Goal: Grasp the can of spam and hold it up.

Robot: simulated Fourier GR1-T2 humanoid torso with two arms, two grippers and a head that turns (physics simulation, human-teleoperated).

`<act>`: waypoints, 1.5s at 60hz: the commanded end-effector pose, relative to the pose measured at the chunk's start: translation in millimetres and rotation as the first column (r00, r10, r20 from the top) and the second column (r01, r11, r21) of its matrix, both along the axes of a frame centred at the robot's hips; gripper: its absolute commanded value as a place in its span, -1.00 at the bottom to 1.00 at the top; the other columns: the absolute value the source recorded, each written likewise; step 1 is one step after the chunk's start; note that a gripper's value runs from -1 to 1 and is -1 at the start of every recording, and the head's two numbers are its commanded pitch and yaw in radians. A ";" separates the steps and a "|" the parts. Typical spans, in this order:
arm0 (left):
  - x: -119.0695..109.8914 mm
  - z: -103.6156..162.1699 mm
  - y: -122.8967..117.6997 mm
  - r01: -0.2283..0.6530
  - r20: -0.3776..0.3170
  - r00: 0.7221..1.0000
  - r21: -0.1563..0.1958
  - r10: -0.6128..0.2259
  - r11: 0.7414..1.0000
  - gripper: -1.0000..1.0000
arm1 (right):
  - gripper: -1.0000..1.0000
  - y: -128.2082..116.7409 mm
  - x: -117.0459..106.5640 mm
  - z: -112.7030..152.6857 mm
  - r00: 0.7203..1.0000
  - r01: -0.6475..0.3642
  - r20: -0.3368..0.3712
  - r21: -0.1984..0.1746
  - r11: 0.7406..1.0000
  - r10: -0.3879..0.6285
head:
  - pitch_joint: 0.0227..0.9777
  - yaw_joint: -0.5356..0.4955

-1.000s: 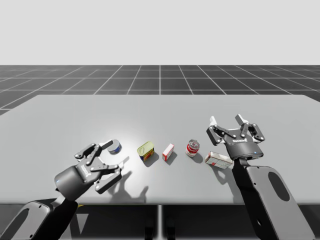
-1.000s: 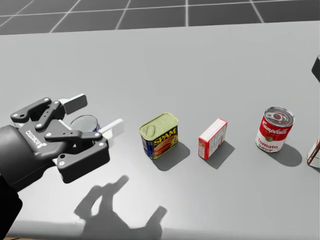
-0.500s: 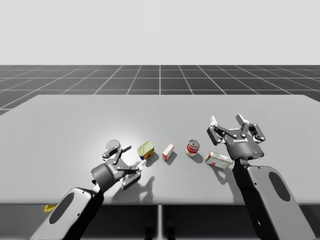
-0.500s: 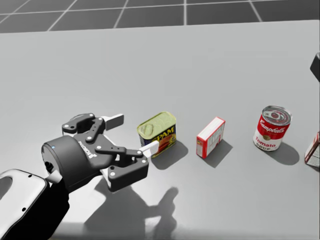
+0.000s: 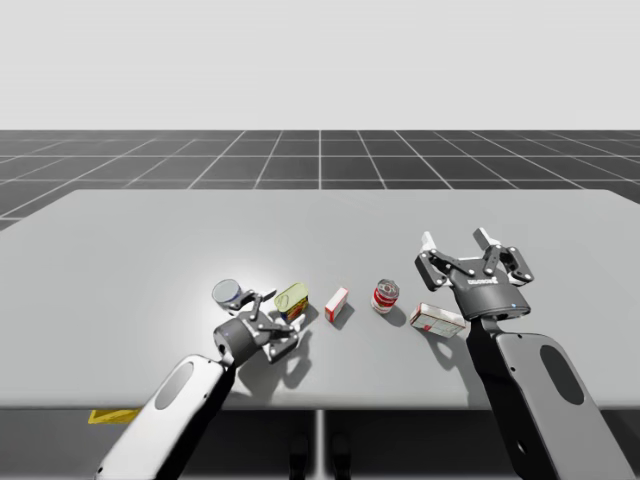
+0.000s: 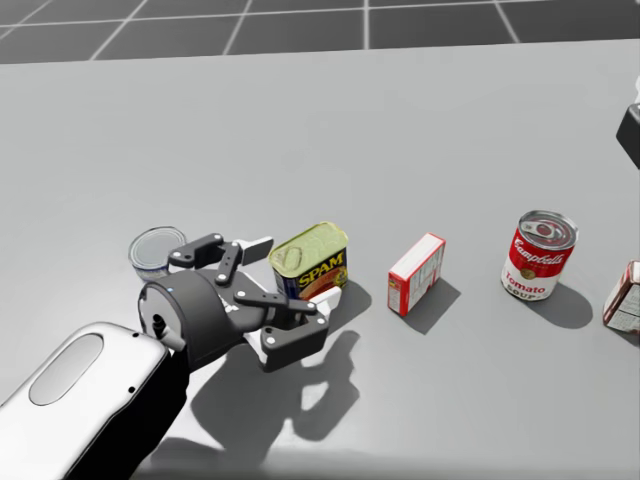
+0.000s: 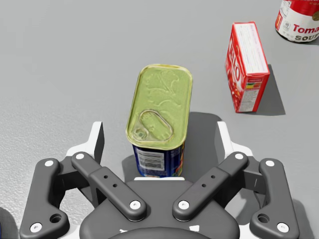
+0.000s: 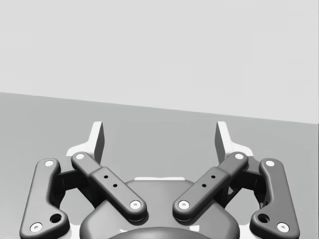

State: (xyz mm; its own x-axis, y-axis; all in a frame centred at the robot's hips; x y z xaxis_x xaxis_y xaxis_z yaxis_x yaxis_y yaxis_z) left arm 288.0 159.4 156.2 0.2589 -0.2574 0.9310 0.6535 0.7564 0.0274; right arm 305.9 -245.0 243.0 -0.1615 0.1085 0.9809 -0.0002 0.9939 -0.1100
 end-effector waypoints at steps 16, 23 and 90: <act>1.1 -18.5 -3.5 0.031 -0.022 0.999 0.034 -0.031 0.999 1.00 | -1.00 -0.1 -1.2 1.6 1.000 0.001 0.002 -0.003 1.000 -0.001 | 0.51 0.21; -2.6 -20.0 -4.8 0.057 -0.029 0.998 0.047 -0.055 0.997 1.00 | -1.00 -0.3 -1.4 1.8 1.000 0.001 0.002 0.000 1.000 -0.001 | 0.35 0.20; -15.5 121.6 -4.3 0.068 0.232 0.971 -0.039 -0.057 0.997 1.00 | -1.00 -3.1 -1.4 1.2 1.000 -0.021 0.000 0.005 1.000 0.021 | -0.12 0.24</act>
State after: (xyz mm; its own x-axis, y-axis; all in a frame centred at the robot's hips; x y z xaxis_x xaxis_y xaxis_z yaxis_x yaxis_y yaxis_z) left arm 268.2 165.5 224.9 0.1484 -0.2617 0.9537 0.6296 0.7686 0.1130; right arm 304.7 -247.8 243.8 -0.1609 0.1002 0.9819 -0.0192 0.9943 -0.1046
